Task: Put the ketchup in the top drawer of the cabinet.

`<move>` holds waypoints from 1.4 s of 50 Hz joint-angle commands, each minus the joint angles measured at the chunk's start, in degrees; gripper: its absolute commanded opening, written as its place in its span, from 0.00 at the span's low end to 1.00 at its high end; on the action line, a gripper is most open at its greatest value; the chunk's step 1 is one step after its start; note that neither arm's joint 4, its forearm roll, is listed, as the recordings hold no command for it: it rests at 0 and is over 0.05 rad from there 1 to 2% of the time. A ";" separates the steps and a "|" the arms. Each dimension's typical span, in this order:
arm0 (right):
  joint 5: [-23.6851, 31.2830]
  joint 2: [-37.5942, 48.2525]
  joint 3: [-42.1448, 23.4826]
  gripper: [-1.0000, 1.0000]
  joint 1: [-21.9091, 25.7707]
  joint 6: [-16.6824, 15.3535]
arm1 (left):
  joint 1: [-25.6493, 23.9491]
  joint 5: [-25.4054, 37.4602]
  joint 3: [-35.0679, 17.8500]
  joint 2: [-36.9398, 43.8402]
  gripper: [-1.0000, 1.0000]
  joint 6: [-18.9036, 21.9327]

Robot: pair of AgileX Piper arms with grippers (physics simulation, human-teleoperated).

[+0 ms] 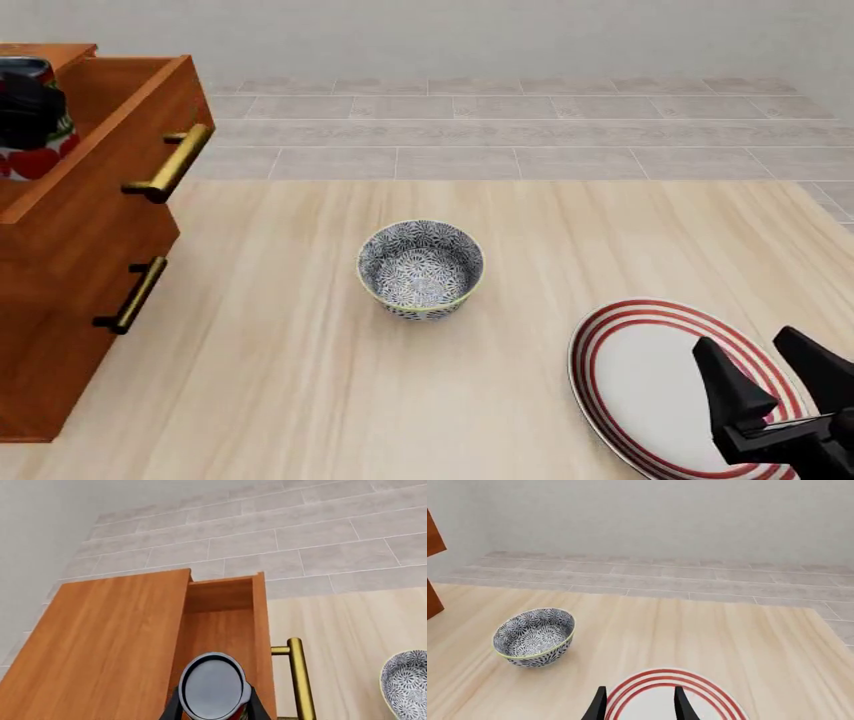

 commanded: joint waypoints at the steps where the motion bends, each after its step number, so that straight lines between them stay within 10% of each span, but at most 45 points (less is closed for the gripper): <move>1: -0.17 0.21 0.01 1.00 0.05 -0.03 | -0.29 -0.48 0.48 0.37 0.00 1.44; 13: -0.23 0.38 0.02 1.00 0.01 -0.09 | -0.08 -0.66 0.82 1.10 0.00 1.68; 14: -0.26 0.46 0.02 1.00 0.02 -0.13 | -0.08 -0.60 0.81 1.06 1.00 1.67; 70: -0.63 0.79 -0.01 1.00 0.19 -1.00 | -8.55 7.22 -0.50 -12.94 1.00 3.50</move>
